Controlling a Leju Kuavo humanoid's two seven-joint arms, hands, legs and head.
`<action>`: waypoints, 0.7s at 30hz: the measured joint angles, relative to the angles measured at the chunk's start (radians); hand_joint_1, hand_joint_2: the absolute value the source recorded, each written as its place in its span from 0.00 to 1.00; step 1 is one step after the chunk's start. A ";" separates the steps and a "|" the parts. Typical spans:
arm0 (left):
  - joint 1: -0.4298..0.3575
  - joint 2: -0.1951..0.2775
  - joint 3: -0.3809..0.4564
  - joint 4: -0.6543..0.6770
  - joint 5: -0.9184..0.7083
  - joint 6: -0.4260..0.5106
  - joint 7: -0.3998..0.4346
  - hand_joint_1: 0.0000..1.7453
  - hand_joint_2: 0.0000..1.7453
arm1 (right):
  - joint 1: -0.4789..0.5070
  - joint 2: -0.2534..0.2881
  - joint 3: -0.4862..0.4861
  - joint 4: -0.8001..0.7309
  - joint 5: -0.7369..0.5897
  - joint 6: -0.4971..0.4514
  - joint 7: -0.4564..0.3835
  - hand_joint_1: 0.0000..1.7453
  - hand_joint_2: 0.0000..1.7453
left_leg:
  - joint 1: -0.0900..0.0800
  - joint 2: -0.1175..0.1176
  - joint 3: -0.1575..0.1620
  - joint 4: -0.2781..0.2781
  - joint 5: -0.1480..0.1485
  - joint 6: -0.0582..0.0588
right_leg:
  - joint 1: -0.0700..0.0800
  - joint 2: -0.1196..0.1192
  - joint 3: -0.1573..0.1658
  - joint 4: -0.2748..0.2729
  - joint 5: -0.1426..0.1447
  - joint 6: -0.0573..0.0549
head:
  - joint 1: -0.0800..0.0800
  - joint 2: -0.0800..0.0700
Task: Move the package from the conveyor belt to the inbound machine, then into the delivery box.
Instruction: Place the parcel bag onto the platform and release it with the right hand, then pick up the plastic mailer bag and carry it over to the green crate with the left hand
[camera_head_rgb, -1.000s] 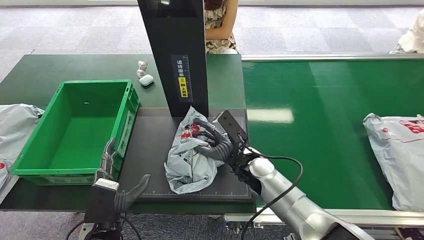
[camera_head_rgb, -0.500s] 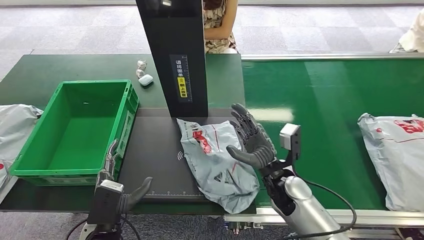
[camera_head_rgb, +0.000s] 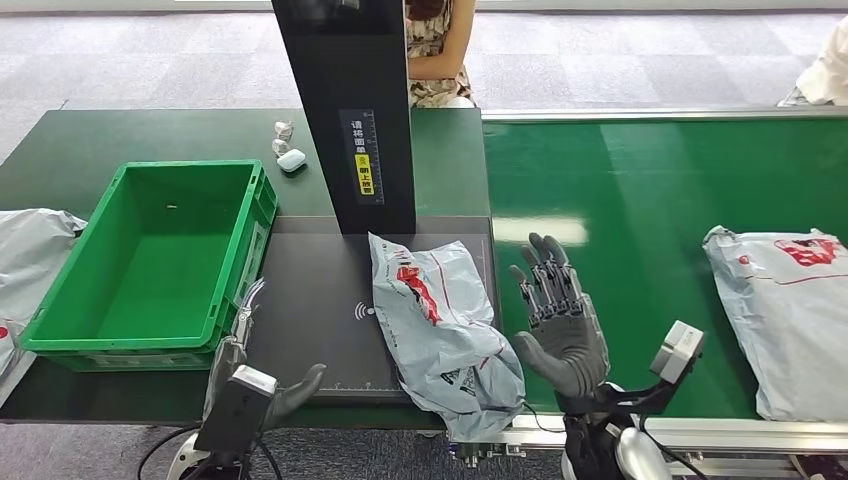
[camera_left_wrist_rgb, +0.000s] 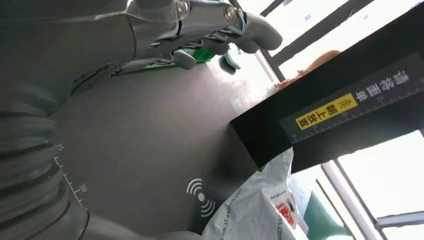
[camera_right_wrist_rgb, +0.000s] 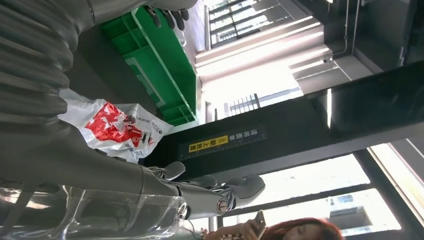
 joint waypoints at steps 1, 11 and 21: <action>0.001 0.001 -0.005 -0.003 -0.012 -0.011 0.007 0.00 1.00 | 0.004 0.006 -0.010 0.000 0.000 0.004 0.000 0.00 1.00 | 0.000 0.000 0.000 0.000 0.000 0.000 | 0.000 0.000 0.000 0.000 0.000 0.000 | 0.000 0.000; -0.056 0.022 -0.178 0.045 -0.251 -0.223 0.089 0.00 1.00 | 0.001 0.060 -0.072 0.004 0.001 0.054 0.034 0.00 1.00 | 0.000 0.000 0.000 0.000 0.000 0.000 | 0.000 0.000 0.000 0.000 0.000 0.000 | 0.000 0.000; -0.289 0.024 -0.359 0.319 -0.327 -0.324 0.079 0.00 1.00 | -0.002 0.088 -0.091 0.008 0.024 0.059 0.058 0.00 1.00 | 0.000 0.001 0.001 0.000 0.001 0.000 | 0.000 0.000 0.000 0.000 0.002 -0.002 | 0.000 0.000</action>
